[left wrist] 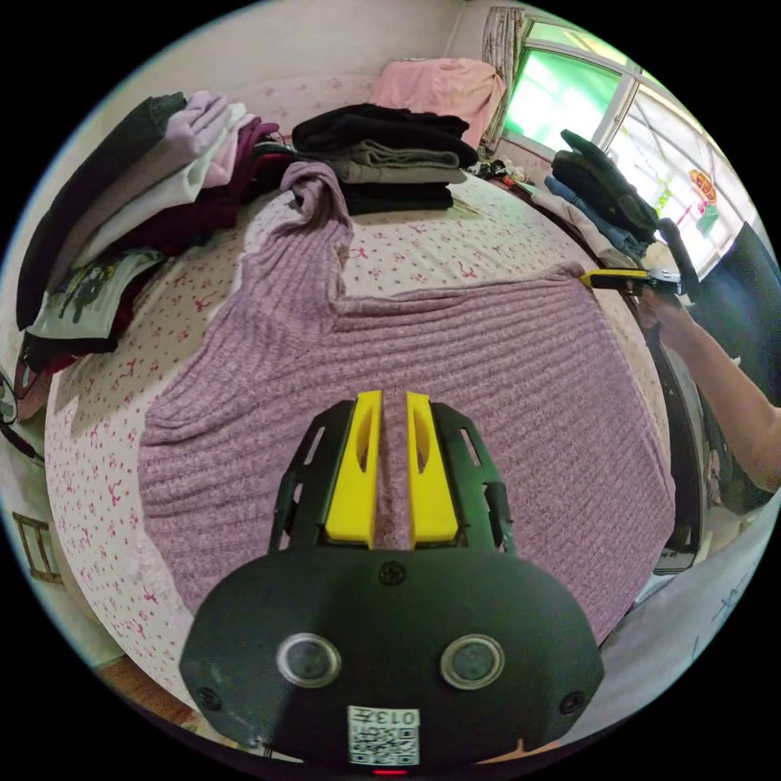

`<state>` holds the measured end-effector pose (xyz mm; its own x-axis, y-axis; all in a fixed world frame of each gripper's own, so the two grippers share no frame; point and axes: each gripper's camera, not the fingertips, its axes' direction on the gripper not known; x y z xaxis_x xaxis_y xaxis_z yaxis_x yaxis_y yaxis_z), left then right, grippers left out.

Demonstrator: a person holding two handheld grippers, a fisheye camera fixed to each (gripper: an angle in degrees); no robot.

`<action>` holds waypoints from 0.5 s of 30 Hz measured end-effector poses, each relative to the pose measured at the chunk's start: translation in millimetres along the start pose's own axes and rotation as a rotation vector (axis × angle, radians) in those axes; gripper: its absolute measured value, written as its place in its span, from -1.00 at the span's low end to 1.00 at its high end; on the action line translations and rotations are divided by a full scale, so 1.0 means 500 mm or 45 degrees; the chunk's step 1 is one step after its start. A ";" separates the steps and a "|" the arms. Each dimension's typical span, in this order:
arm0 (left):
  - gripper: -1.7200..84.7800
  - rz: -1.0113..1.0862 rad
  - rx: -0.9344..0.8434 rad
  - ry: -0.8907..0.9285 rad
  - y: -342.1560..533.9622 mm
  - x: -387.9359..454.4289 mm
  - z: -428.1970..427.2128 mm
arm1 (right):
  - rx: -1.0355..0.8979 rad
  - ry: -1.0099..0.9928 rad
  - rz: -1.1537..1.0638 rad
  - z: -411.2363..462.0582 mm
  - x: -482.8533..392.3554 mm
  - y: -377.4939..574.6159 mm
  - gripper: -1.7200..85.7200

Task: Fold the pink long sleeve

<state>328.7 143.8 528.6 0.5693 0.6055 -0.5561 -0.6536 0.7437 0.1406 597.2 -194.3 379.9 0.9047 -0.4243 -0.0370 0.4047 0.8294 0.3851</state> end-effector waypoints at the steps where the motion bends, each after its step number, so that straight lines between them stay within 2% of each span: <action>1: -0.87 -0.010 0.018 -0.003 0.003 0.005 0.011 | -0.020 -0.018 0.014 0.006 0.009 0.005 -0.93; 4: -0.90 -0.053 0.028 0.010 0.008 0.008 0.026 | -0.021 -0.050 -0.010 0.009 0.026 0.030 -0.89; 6: -0.91 -0.051 0.029 0.013 0.012 0.016 0.024 | 0.015 -0.059 0.069 -0.031 0.048 0.051 -0.85; 9: -0.92 0.025 0.064 0.008 0.031 0.047 0.000 | 0.106 -0.041 0.113 -0.109 0.065 0.112 -0.84; 15: -0.92 0.208 -0.039 0.101 0.126 0.151 -0.013 | 0.015 -0.147 0.089 -0.144 0.002 0.267 -0.83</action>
<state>327.2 234.5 490.1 0.4142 0.6926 -0.5906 -0.7497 0.6275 0.2101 661.7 -57.8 364.9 0.9090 -0.4055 0.0963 0.3393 0.8541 0.3941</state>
